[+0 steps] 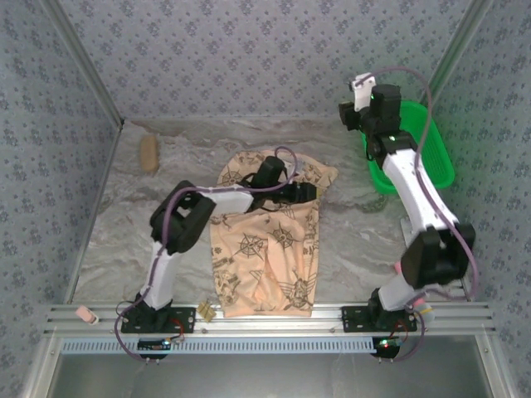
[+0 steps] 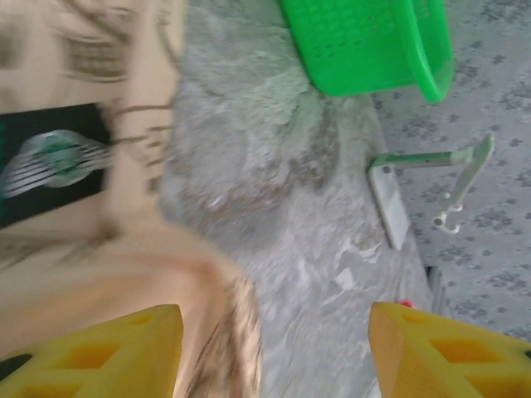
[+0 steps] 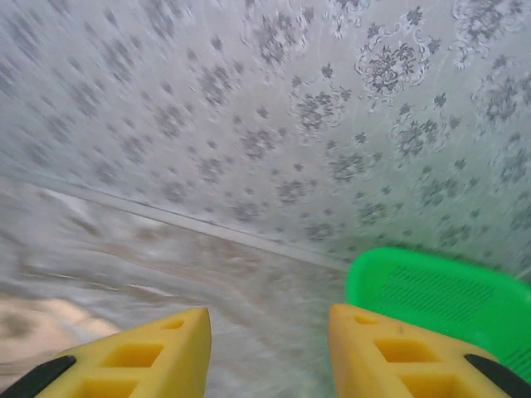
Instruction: Fold the inside-out t-shirt
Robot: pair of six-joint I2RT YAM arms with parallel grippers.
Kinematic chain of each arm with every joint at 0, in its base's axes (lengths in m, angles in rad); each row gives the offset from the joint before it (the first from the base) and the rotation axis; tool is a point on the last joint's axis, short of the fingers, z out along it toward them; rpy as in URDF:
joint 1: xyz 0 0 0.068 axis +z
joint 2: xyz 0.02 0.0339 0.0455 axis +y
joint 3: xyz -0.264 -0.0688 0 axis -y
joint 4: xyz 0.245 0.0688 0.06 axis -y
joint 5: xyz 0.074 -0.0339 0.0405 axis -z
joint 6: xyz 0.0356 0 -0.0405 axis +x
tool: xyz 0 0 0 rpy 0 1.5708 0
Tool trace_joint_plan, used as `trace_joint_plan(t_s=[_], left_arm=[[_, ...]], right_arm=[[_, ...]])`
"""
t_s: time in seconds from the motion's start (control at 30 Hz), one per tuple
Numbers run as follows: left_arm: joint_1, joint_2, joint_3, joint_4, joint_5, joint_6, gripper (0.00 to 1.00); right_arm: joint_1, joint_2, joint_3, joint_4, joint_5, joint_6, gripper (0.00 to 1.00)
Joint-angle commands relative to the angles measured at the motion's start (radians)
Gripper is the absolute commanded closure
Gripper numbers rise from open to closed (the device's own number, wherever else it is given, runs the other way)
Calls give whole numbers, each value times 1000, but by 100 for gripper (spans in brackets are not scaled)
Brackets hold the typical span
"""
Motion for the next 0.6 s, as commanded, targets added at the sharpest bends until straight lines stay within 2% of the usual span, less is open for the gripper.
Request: trace_joint_plan(t_s=[0.0, 0.07, 0.13, 0.17, 0.23, 0.33, 0.43, 0.57], left_arm=[[23, -268, -49, -354, -154, 226, 38], [22, -395, -118, -554, -278, 274, 38], [22, -492, -196, -687, -357, 280, 38], [22, -536, -243, -732, -380, 265, 38], [21, -595, -325, -771, -358, 229, 40], [-24, -644, -423, -727, -263, 177, 40], [-119, -671, -508, -618, -261, 143, 40], [-153, -663, -591, -519, -317, 84, 43]], right_arm=[[19, -102, -137, -266, -94, 297, 58], [83, -202, -273, -310, -97, 347, 57], [148, -284, -406, -349, -110, 381, 57], [191, -318, -462, -366, -110, 420, 57], [291, -356, -543, -372, -165, 455, 56], [484, -340, -622, -349, -156, 513, 54], [635, -265, -678, -268, -112, 550, 52], [692, -132, -687, -153, -155, 561, 51]])
